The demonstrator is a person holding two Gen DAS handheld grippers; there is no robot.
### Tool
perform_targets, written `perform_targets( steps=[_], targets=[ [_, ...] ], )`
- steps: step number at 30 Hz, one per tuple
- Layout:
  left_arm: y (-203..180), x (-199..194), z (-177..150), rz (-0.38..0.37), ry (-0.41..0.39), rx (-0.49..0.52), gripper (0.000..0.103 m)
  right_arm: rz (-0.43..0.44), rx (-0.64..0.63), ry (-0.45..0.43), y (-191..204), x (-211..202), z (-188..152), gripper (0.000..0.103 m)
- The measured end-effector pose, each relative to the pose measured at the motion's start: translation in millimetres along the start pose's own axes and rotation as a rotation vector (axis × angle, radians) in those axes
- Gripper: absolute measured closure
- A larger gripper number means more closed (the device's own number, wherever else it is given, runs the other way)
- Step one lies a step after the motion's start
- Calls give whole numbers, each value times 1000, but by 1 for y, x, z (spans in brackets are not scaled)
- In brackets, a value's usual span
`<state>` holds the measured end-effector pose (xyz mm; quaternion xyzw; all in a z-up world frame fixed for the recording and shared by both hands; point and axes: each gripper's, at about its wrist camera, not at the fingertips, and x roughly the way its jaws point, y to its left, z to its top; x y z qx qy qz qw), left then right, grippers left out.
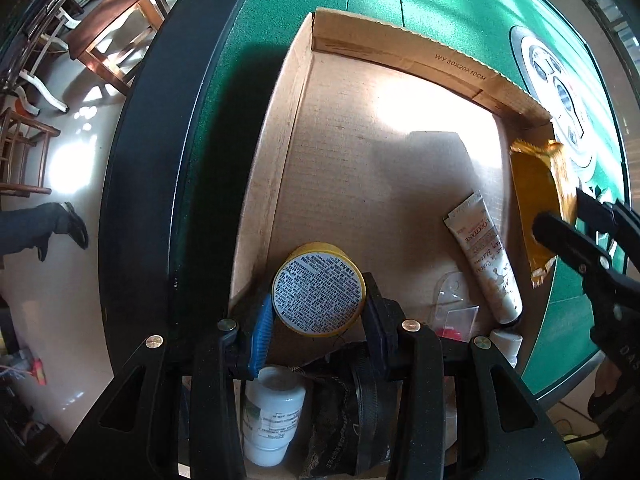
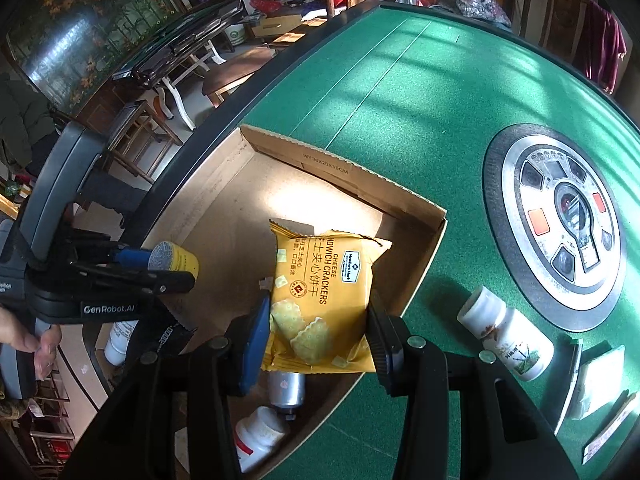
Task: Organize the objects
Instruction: 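Lower the tin and cracker packet into the tray and open both tools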
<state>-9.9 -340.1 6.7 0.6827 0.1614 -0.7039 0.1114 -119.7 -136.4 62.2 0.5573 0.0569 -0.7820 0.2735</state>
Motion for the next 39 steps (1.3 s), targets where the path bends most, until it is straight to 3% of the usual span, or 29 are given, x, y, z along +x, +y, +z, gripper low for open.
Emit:
perform_targets(
  steps=[6, 14, 18, 21, 23, 26, 34, 39],
  targets=[
    [-1, 0, -13, -8, 10, 17, 63, -27, -23, 15, -1, 24, 13, 58],
    [4, 3, -20, -13, 24, 4, 63, -73, -63, 42, 0, 35, 3, 58],
    [5, 1, -21, -6, 17, -13, 63, -48, -54, 40, -4, 33, 1, 57],
    [3, -6, -23, -6, 8, -31, 56, -17, -43, 13, -7, 22, -4, 52],
    [-2, -7, -25, -7, -1, -39, 46, -1, -34, -12, -5, 15, -6, 37],
    [-9, -13, -25, 9, -15, -39, 35, 15, -24, -44, -4, 1, -11, 31],
    [-27, -37, -42, 8, -55, -11, 32, 79, 67, -74, -36, -44, -55, 25],
    [-52, -55, -47, -22, -83, 27, 31, 37, 189, -75, -85, -68, -100, 23]
  ],
)
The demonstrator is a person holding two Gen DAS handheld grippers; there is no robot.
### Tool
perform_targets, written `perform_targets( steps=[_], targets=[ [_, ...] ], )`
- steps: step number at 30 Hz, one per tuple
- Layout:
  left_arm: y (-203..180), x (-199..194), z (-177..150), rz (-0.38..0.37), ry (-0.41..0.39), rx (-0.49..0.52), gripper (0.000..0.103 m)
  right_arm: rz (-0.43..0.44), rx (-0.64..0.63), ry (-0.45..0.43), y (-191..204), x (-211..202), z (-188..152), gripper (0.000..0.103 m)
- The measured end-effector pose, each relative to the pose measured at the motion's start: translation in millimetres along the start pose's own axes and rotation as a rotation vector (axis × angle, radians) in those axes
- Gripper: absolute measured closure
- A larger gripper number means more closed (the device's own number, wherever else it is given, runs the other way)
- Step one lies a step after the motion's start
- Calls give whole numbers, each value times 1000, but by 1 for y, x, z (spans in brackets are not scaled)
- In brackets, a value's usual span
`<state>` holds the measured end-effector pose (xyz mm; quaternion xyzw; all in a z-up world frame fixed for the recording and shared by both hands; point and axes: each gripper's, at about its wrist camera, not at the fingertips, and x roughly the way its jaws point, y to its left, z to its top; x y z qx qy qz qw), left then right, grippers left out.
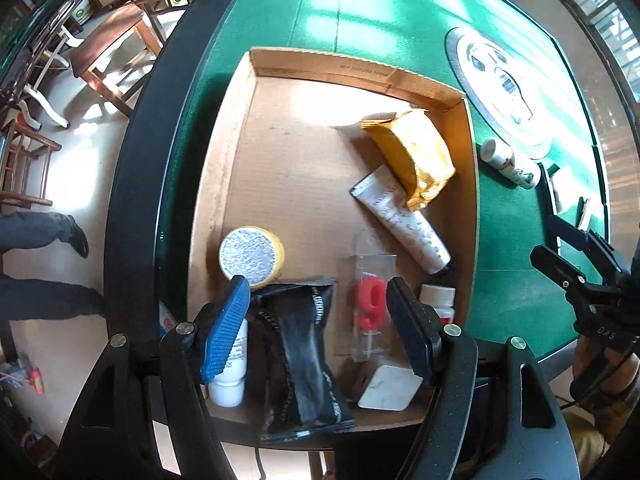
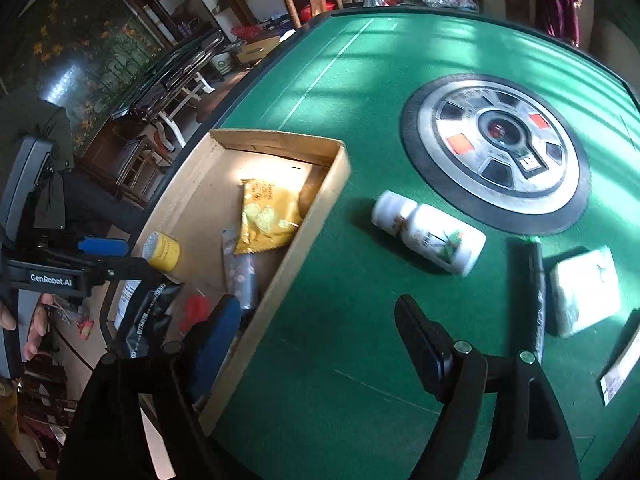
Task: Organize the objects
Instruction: 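Lower the tin and cracker packet into the tray and open both tools, then move both tools back toward the white pill bottle and black marker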
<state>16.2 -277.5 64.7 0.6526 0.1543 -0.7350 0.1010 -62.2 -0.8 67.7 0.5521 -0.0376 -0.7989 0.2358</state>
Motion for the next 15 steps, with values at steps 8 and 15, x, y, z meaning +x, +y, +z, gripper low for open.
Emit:
perform_targets(
  steps=[8, 15],
  targets=[
    [-77, 0, 17, -44, 2, 145, 31, -114, 146, -32, -82, -35, -49, 23],
    [-143, 26, 32, -62, 62, 305, 31, -138, 176, -63, -106, -43, -46, 35]
  ],
)
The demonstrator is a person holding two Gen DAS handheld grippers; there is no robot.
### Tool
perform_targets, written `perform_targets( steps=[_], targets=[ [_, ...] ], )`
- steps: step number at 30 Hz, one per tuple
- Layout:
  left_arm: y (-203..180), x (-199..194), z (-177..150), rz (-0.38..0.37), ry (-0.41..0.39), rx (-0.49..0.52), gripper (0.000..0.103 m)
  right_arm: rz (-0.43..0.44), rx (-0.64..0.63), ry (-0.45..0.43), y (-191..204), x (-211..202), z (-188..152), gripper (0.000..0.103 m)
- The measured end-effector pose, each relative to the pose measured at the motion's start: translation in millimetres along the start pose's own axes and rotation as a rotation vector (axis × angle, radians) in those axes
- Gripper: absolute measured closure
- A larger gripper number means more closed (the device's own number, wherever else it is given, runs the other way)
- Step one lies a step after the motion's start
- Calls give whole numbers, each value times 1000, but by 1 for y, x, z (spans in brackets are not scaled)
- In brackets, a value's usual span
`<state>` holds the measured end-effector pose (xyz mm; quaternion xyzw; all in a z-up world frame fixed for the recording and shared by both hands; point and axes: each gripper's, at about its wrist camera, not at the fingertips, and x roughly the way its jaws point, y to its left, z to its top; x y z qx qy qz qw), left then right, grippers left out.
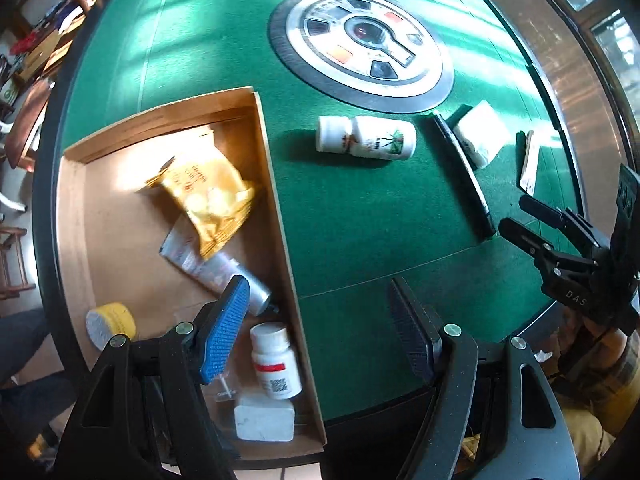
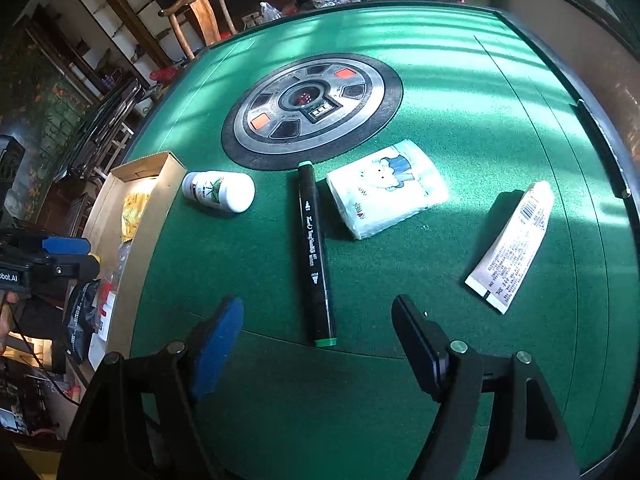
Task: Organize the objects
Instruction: 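Move both tools back toward the white pill bottle and black marker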
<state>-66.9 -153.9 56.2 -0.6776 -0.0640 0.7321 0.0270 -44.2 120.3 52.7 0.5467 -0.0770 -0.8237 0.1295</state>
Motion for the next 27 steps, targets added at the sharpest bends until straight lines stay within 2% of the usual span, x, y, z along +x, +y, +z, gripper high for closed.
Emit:
perform_targets(
  steps=[1, 4, 6, 7, 9, 10, 11, 17, 21, 27],
  targets=[
    [-5, 5, 7, 11, 12, 21, 31, 1, -6, 4, 1, 5, 4, 42],
    [-16, 15, 27, 41, 35, 88, 31, 1, -8, 25, 6, 21, 16, 55],
    [-24, 22, 41, 60, 49, 144, 31, 5, -22, 29, 12, 30, 20, 57],
    [-28, 24, 47, 71, 54, 175, 31, -9, -39, 37, 15, 35, 21, 61],
    [-36, 28, 59, 96, 61, 242, 31, -40, -55, 78, 16, 47, 19, 75],
    [-41, 29, 65, 107, 60, 282, 31, -60, -65, 66, 16, 46, 18, 87],
    [-45, 30, 70, 116, 56, 328, 31, -65, -71, 73, 16, 46, 16, 90],
    [-67, 37, 97, 176, 30, 570, 31, -47, 9, 81, -1, 35, 5, 90],
    [-74, 51, 109, 165, 46, 673, 31, -40, 60, 88, -9, 27, -6, 90],
    [-78, 82, 101, 190, 100, 801, 31, -42, 100, 82, -19, 21, -14, 90]
  ],
)
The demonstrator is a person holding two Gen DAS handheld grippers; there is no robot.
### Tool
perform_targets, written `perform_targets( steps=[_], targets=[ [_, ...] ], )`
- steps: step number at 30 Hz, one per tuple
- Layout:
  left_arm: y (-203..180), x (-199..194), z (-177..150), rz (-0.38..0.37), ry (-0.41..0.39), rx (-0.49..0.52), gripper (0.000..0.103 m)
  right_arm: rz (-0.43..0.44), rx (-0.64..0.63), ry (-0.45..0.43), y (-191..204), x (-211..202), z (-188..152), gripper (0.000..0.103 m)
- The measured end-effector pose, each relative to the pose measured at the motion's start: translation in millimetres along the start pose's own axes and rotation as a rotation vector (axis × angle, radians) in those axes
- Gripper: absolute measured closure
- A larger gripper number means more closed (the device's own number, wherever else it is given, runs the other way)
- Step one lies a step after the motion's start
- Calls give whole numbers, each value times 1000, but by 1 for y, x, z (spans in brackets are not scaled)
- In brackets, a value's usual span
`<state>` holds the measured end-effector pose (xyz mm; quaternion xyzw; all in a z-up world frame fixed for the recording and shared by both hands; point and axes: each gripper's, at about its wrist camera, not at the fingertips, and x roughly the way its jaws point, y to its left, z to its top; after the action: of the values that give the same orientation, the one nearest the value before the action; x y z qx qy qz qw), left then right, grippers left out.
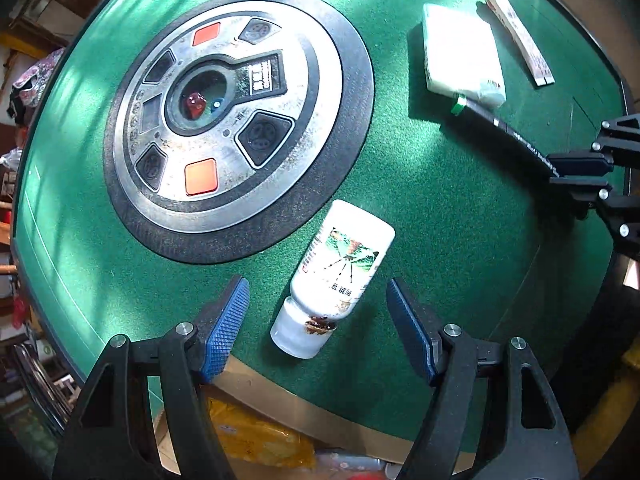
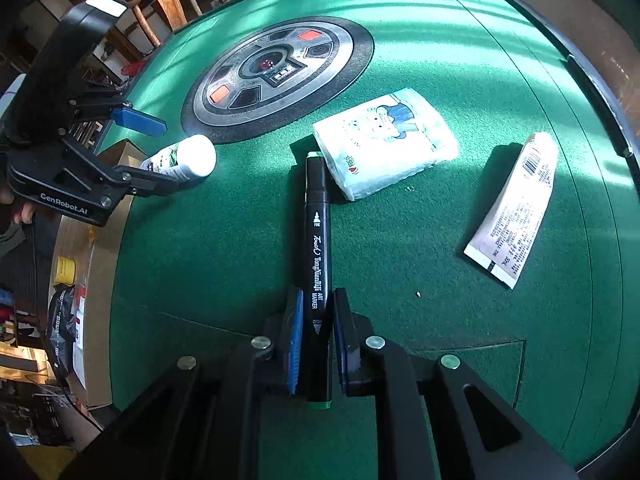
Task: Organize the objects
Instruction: 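Move both tools back toward the white pill bottle and black marker, then grasp the white pill bottle with the left tool while the right tool grasps the black marker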
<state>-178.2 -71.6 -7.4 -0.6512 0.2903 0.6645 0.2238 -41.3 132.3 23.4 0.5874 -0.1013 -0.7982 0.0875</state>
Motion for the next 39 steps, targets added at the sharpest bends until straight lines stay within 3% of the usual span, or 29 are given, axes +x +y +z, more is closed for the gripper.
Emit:
perform_targets(
  steps=[2, 8, 10, 11, 12, 13, 18, 22, 25, 31, 35, 39],
  targets=[
    [-2, 6, 0, -12, -4, -3, 31, -2, 3, -2, -1, 0, 0, 90],
    [3, 7, 4, -112, -47, -132, 34, -18, -13, 1, 3, 2, 6, 90],
    [2, 8, 1, -96, -49, -152, 47, -21, -21, 4, 4, 3, 9, 90],
    [2, 6, -1, -103, -62, -169, 61, -25, -32, 4, 5, 4, 10, 90],
    [3, 4, -3, -115, -67, -194, 68, -32, -46, 6, 7, 4, 11, 90],
    [5, 4, -5, -146, -65, -230, 69, -36, -59, 8, 8, 5, 13, 90],
    [9, 4, -19, -214, -60, -410, 69, -43, -93, 22, 13, 9, 23, 89],
    [0, 6, -32, -253, -1, -523, 69, -58, -138, 15, 18, 13, 30, 89],
    [-13, 6, -38, -250, 30, -556, 69, -61, -163, 6, 20, 15, 32, 89],
    [-13, 5, -36, -209, 18, -637, 69, -70, -196, 4, 21, 13, 28, 90],
    [-17, 3, -34, -168, -8, -631, 69, -38, -165, 12, 19, 9, 23, 90],
    [-16, 2, -44, -216, -33, -672, 69, -6, -155, 15, 19, 1, 15, 90]
  ],
)
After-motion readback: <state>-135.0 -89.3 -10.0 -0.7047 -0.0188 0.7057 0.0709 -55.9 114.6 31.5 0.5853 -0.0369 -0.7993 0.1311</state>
